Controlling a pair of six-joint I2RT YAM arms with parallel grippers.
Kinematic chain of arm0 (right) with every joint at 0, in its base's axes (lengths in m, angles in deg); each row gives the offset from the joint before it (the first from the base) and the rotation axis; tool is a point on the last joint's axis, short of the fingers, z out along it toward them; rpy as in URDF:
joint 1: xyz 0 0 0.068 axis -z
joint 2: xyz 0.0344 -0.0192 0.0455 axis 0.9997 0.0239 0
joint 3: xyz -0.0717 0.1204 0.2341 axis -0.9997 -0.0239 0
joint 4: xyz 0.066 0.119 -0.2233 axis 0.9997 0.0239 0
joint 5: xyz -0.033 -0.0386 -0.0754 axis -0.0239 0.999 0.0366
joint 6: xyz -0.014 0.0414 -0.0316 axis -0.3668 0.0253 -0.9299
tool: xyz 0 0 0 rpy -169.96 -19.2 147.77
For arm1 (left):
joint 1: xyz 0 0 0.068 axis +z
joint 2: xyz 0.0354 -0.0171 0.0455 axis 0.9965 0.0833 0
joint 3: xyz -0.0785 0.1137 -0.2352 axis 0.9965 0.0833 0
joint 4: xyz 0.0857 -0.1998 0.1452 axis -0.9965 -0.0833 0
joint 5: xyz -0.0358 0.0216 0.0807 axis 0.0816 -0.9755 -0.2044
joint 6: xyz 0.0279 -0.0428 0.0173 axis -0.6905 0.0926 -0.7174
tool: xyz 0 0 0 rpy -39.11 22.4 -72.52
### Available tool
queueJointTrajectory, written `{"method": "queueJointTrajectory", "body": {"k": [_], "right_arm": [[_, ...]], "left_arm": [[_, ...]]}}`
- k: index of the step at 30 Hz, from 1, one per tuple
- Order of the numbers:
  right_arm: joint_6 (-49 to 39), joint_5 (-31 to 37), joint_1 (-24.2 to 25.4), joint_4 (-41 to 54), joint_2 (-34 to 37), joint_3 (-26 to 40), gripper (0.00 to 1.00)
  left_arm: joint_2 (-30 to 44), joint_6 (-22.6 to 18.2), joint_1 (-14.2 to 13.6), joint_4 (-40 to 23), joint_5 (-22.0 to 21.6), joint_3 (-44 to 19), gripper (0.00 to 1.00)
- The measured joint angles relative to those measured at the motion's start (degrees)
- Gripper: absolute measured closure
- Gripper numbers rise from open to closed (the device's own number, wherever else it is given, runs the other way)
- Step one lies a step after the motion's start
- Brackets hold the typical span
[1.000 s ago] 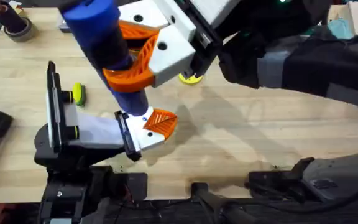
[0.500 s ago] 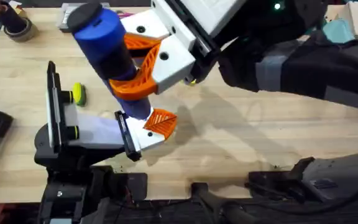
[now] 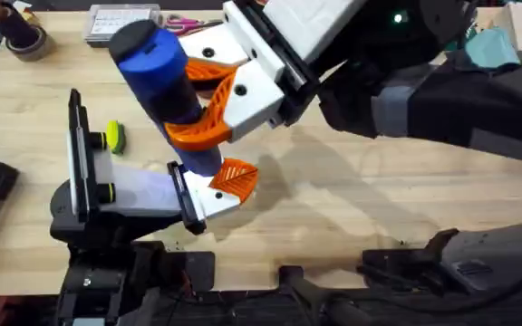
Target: Pick up the gripper from the table and insert it into the empty holder that is missing its gripper. Then pick up a screw, insert it into the mounting hole, and use the screwdriver to tighten it. Finally, clean up the table by picking up the vegetable and placing it into the bucket.
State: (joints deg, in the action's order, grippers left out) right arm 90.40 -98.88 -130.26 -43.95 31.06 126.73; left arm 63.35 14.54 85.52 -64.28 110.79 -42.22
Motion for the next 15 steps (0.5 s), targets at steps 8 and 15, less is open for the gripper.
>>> {"method": "queueJointTrajectory", "body": {"k": [8,15], "right_arm": [[-0.8,0.0,0.0,0.2,0.0,-0.2,0.977],[-1.3,0.2,0.0,0.2,0.0,-0.2,0.977]], "left_arm": [[0.0,0.0,0.0,0.0,0.0,0.0,0.998],[0.0,0.0,0.0,0.0,0.0,0.0,0.998]]}}
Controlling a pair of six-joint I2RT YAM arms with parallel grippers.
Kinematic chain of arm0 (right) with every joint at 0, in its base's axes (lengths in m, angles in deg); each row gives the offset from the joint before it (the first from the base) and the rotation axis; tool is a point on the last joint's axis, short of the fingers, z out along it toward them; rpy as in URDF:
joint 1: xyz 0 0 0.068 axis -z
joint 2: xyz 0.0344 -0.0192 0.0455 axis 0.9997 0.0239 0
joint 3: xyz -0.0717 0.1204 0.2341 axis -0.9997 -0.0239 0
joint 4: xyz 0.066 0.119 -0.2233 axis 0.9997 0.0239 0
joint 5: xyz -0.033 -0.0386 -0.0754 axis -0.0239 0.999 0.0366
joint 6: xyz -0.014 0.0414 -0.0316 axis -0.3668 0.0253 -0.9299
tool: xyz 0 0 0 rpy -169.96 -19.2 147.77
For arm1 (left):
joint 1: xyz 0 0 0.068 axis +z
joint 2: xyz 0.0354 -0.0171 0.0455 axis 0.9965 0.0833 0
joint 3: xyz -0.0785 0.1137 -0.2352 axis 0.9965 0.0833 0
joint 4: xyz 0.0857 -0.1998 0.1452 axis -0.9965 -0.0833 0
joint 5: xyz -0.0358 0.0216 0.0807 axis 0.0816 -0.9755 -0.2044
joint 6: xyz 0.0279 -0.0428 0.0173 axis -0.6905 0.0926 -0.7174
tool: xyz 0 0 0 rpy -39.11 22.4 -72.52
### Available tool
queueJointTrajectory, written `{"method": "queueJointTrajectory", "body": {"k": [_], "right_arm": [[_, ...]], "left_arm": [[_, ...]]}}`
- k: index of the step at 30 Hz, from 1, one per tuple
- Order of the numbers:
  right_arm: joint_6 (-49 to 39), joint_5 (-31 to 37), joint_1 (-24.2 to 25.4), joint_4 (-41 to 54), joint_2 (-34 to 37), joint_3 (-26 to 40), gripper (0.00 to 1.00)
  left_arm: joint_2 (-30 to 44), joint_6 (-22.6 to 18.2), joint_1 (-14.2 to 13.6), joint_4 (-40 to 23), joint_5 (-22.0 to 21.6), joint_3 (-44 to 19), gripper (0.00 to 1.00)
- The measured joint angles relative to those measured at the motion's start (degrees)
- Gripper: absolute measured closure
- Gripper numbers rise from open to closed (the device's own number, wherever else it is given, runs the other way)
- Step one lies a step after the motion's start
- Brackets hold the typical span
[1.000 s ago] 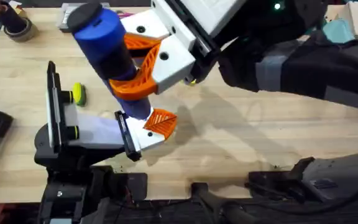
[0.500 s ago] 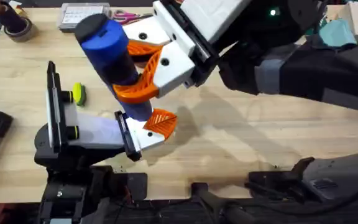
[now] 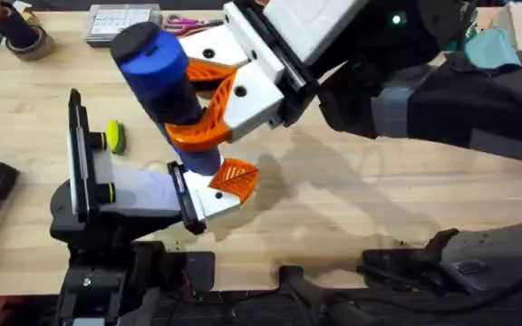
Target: Pick up the gripper from the table and insert it into the empty holder that is missing its gripper. Then pick up a screw, insert it into the mounting hole, and use the screwdriver to tighten it. Finally, clean up the table by picking up the vegetable and placing it into the bucket.
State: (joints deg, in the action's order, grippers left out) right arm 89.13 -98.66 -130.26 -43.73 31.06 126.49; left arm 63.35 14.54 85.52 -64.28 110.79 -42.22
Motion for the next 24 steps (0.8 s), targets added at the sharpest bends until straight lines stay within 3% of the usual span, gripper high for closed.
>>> {"method": "queueJointTrajectory", "body": {"k": [24], "right_arm": [[-1.1,0.5,-0.2,1.7,1.0,0.0,0.977]], "left_arm": [[0.0,0.0,0.0,0.0,0.0,0.0,0.998]]}}
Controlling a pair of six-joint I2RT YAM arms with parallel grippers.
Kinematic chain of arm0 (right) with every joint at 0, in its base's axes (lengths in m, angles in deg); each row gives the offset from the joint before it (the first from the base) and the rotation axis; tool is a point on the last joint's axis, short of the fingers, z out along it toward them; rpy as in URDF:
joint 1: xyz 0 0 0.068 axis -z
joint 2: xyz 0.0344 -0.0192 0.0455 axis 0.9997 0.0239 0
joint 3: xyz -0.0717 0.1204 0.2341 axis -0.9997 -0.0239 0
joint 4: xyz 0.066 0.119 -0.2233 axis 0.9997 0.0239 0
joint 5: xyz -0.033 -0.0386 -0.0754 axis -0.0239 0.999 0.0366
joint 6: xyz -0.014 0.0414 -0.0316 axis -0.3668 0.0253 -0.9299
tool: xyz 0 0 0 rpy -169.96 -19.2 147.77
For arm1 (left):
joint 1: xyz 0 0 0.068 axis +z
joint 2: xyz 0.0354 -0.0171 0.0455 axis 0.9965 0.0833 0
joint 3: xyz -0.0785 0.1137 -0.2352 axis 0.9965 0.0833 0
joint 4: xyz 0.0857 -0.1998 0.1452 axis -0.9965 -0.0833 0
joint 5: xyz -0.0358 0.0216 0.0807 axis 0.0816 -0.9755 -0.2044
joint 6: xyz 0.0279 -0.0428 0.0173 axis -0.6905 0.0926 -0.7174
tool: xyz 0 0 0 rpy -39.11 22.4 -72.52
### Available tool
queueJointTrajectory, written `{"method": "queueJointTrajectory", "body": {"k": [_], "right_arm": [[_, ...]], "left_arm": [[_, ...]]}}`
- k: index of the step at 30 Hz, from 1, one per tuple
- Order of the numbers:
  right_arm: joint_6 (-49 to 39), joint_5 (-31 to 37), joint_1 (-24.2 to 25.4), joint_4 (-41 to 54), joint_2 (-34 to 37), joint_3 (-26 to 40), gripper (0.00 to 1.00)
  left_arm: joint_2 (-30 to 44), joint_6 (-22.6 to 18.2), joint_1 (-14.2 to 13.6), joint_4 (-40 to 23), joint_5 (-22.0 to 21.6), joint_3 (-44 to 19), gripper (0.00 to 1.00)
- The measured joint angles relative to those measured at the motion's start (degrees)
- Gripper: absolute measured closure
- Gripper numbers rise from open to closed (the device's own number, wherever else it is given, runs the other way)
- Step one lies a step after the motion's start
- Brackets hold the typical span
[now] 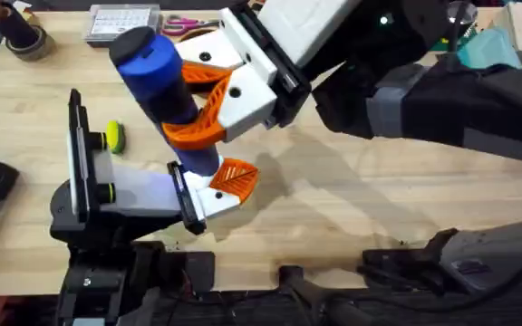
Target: Pick up the gripper from the table and insert it into the empty holder that is missing its gripper. Then pick up a screw, insert it into the mounting hole, and use the screwdriver to tighten it. Finally, clean up the table by picking up the vegetable and placing it into the bucket.
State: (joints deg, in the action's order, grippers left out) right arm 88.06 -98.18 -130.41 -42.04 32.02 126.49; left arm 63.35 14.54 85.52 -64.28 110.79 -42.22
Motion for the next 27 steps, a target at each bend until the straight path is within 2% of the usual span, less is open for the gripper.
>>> {"method": "queueJointTrajectory", "body": {"k": [16,27], "right_arm": [[-0.3,0.0,-0.1,1.7,0.0,-0.1,0.977],[-1.0,2.1,-0.1,-1.1,0.0,-2.1,0.977]], "left_arm": [[0.0,0.0,0.0,0.0,0.0,0.0,0.998],[0.0,0.0,0.0,0.0,0.0,0.0,0.998]]}}
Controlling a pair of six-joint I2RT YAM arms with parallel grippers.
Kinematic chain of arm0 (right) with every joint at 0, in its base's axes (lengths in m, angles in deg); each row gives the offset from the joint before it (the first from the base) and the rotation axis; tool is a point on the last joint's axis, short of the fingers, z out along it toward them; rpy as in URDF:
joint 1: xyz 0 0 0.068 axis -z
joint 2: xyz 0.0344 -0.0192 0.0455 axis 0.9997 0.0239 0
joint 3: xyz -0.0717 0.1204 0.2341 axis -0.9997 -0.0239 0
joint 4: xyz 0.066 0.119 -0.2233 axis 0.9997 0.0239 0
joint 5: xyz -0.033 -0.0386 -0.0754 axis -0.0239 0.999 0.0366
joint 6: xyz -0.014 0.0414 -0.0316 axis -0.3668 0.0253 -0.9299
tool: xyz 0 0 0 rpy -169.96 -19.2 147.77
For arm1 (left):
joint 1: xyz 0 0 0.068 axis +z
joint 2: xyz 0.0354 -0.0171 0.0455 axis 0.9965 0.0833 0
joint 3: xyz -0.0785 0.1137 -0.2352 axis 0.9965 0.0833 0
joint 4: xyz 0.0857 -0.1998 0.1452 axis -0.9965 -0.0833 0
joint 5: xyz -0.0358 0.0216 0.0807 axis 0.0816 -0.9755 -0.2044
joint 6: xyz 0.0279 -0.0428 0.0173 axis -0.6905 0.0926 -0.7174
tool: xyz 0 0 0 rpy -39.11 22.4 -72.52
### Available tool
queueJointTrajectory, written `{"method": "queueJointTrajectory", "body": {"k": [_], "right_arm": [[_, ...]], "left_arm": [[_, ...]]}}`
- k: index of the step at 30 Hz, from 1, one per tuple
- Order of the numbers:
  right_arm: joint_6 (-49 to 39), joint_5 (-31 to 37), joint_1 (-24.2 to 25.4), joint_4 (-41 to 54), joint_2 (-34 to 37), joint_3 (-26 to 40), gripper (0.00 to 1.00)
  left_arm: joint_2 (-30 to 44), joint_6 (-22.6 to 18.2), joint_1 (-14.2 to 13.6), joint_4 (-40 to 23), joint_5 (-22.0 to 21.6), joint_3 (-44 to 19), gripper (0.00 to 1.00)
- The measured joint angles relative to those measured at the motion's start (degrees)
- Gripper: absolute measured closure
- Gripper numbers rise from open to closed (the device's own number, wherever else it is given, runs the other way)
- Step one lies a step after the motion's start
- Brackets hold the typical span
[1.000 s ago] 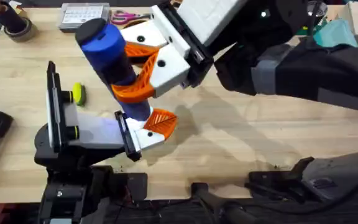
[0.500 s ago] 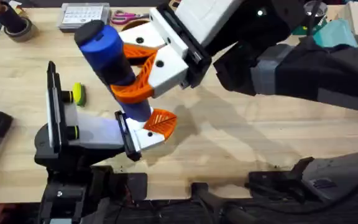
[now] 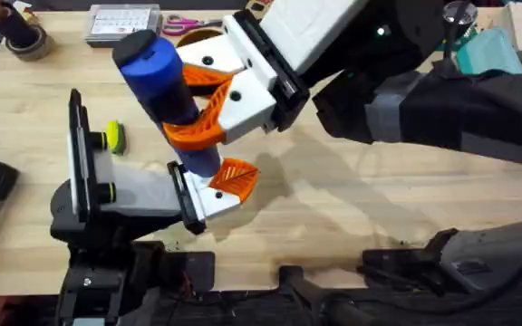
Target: Pick up the gripper from the table and insert it into the empty holder that is missing its gripper. Then pick up a screw, insert it into the mounting hole, and use the screwdriver to tighten it. Finally, clean up the table by picking up the vegetable and placing it into the bucket.
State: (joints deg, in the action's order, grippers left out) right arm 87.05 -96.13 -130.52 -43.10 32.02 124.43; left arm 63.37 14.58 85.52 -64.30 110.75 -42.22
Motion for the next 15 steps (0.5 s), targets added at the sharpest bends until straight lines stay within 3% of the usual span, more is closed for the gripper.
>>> {"method": "queueJointTrajectory", "body": {"k": [15], "right_arm": [[0.0,0.3,0.0,0.0,0.0,-0.2,0.977]], "left_arm": [[0.0,0.0,0.0,0.0,0.0,0.0,0.998]]}}
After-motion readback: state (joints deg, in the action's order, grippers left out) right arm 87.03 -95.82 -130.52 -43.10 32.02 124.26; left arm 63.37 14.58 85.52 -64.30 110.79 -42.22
